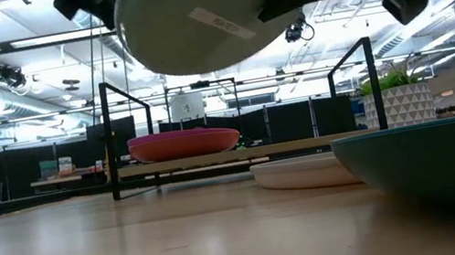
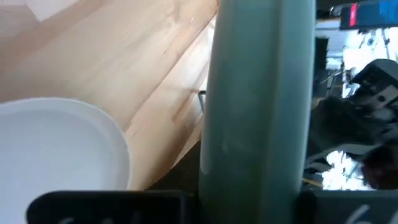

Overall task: Place and stack plates onto a shelf
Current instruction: Put the light blue plate on the shelf

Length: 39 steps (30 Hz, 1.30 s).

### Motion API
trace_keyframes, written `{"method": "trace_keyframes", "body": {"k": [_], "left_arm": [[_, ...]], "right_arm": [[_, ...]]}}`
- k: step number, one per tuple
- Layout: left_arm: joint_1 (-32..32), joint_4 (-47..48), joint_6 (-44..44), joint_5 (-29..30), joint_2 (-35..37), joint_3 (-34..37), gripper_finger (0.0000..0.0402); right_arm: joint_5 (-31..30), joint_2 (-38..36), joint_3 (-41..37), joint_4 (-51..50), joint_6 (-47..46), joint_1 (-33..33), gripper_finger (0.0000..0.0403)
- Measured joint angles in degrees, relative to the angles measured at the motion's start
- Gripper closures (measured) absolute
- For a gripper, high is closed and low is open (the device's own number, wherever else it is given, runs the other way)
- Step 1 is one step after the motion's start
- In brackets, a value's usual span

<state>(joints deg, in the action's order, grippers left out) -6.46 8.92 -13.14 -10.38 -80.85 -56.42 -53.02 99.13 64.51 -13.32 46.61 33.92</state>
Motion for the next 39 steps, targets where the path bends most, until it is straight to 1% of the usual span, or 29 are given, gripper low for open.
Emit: {"method": "trace_keyframes", "body": {"k": [4,8,14,20,22,25,27,29,31,33,36,39], "left_arm": [[-0.5,0.3,6.8,8.6,4.3,0.0,0.0234],[0.8,0.1,9.4,12.1,9.0,0.0,0.0233],[6.7,0.5,9.8,18.0,14.4,0.0,0.0233],[12.0,1.4,9.6,20.6,15.9,0.0,0.0233],[13.3,2.0,9.3,21.7,15.9,0.0,0.0233],[15.1,2.2,9.3,23.3,15.9,0.0,0.0233],[16.2,2.6,8.5,24.6,15.9,0.0,0.0233],[17.5,2.6,7.5,26.1,15.9,0.0,0.0233],[18.8,2.6,6.7,27.2,15.9,0.0,0.0233],[20.2,2.6,6.3,27.4,15.9,0.0,0.0233],[22.2,2.5,6.3,27.8,15.9,0.0,0.0233],[23.6,2.5,6.3,29.5,15.9,0.0,0.0233]], "right_arm": [[-1.6,0.0,0.0,-3.8,-4.9,-0.1,0.034],[-3.3,0.0,0.0,-8.3,-11.0,-1.7,0.0343],[-3.0,0.0,0.0,-14.9,-24.4,-8.0,0.0342],[-3.0,0.0,0.0,-16.9,-35.3,-15.1,0.0343],[-3.2,0.0,0.0,-17.7,-36.6,-16.8,0.0343],[-5.6,0.0,0.0,-18.7,-37.7,-18.6,0.0344],[-5.9,0.0,0.0,-19.6,-38.8,-19.8,0.0344],[-4.8,0.0,0.0,-20.7,-40.8,-21.3,0.0344],[-2.4,0.0,0.0,-22.7,-43.5,-23.0,0.0344],[-0.6,0.0,0.0,-24.9,-46.8,-24.8,0.0344],[0.2,0.0,0.0,-28.8,-50.8,-26.8,0.0344],[1.2,0.0,0.0,-31.2,-52.6,-28.3,0.0344]]}}
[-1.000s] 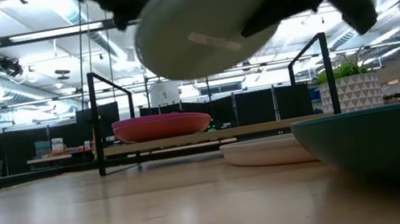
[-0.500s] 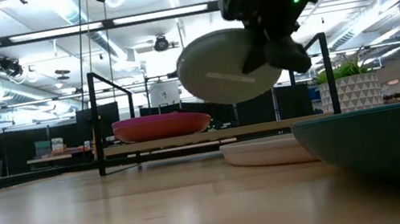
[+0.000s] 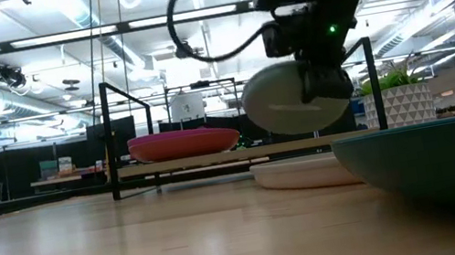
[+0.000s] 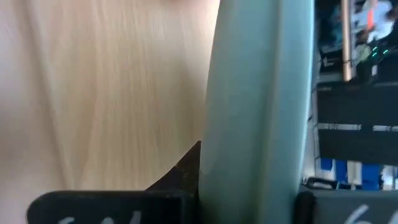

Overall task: Place and stack plates onto a shelf
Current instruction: Put the light blue plate on the shelf

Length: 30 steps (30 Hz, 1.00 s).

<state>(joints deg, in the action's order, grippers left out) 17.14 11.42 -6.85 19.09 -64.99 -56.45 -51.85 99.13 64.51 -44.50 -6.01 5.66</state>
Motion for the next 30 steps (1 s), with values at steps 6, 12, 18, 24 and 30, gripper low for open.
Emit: {"method": "trace_keyframes", "body": {"k": [6,12,18,24,30], "left_arm": [[1.3,0.0,-0.1,2.3,0.0,0.0,0.0233],[2.2,0.1,-1.5,2.3,0.0,0.0,0.0233],[2.4,1.1,-1.5,2.3,0.0,0.0,0.0233],[2.3,1.4,-1.5,2.3,-0.2,0.0,0.0233],[2.1,2.5,-1.5,2.3,-1.0,0.1,0.0233]], "right_arm": [[5.3,0.0,0.0,-0.6,1.8,-1.0,0.0344],[8.8,0.0,0.0,-0.6,1.8,-1.1,0.0329],[12.6,0.0,0.0,-0.6,2.4,-0.8,0.0277],[17.2,0.0,0.0,-0.6,-0.1,-0.7,0.0218],[15.9,0.0,0.0,-0.5,1.5,0.3,0.0185]]}}
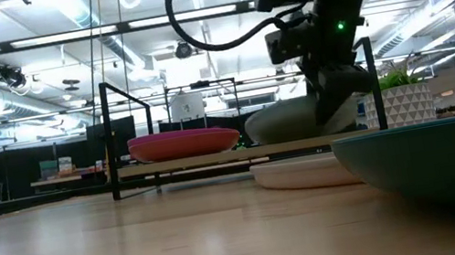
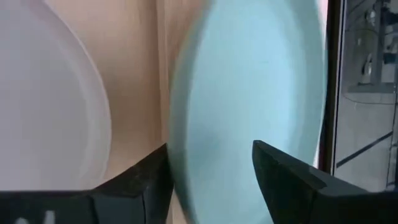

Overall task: Place and stack plates onto a shelf
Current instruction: Put the light blue plate on the shelf, then stack the gray plate on the light blue plate

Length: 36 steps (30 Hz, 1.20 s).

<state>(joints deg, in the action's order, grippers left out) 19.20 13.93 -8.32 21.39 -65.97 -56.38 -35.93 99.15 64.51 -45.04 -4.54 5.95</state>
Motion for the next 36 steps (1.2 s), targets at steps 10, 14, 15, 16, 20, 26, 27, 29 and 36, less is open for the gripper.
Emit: {"method": "trace_keyframes", "body": {"k": [10,14,15,16,20,26,27,29,36], "left_arm": [[-0.4,1.3,-1.6,0.0,-0.4,0.0,0.0233],[0.0,1.5,-1.6,0.0,-0.4,0.0,0.0233],[0.0,1.5,-1.5,0.0,-0.4,0.0,0.0233],[0.0,1.5,-1.5,-0.1,-0.4,0.0,0.0233],[0.0,2.7,-1.5,-0.6,-0.4,0.1,0.0233],[0.4,3.5,-0.3,-10.9,-2.7,2.4,0.0233],[0.7,3.9,0.3,-11.2,-3.5,3.0,0.0233],[1.0,3.1,2.8,-11.2,-5.5,4.3,0.0233],[-0.9,-3.0,11.1,-12.1,-15.8,5.4,0.0233]], "right_arm": [[-0.3,0.0,0.0,0.5,0.0,0.9,0.0185],[-0.4,0.0,0.0,0.7,0.1,1.2,0.0186],[-0.1,-0.1,0.0,0.7,0.0,1.4,0.0186],[0.4,-0.2,0.0,1.0,-0.1,1.8,0.0186],[4.2,-0.9,0.0,4.3,-0.4,4.6,0.0186],[7.5,-0.9,0.0,4.8,-1.9,10.0,0.0186],[7.7,-1.1,0.0,4.8,-2.7,11.0,0.0186],[8.3,-1.6,0.0,5.5,-3.5,13.1,0.0186],[8.8,-6.7,0.0,10.0,-5.8,19.6,0.0186]]}}
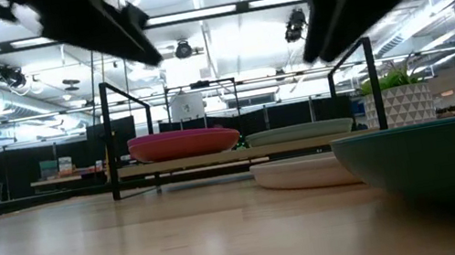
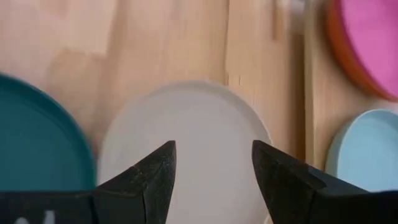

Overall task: Place and stack plates onto a shelf
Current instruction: Stack the gray plate on the light blue plate

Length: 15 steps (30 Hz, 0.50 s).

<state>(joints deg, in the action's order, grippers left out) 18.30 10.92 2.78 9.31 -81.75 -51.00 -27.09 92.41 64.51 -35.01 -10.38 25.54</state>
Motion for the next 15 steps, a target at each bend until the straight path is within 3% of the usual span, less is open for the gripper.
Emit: {"method": "trace_keyframes", "body": {"k": [8,15], "left_arm": [[-5.1,-8.6,5.7,-12.4,-9.8,0.0,0.0233],[-9.7,-15.9,9.6,-21.7,-13.7,0.0,0.0245]], "right_arm": [[-2.1,-5.8,0.0,4.3,-4.5,5.1,0.0186],[-5.3,-7.2,0.0,6.9,-4.4,7.9,0.0186]]}}
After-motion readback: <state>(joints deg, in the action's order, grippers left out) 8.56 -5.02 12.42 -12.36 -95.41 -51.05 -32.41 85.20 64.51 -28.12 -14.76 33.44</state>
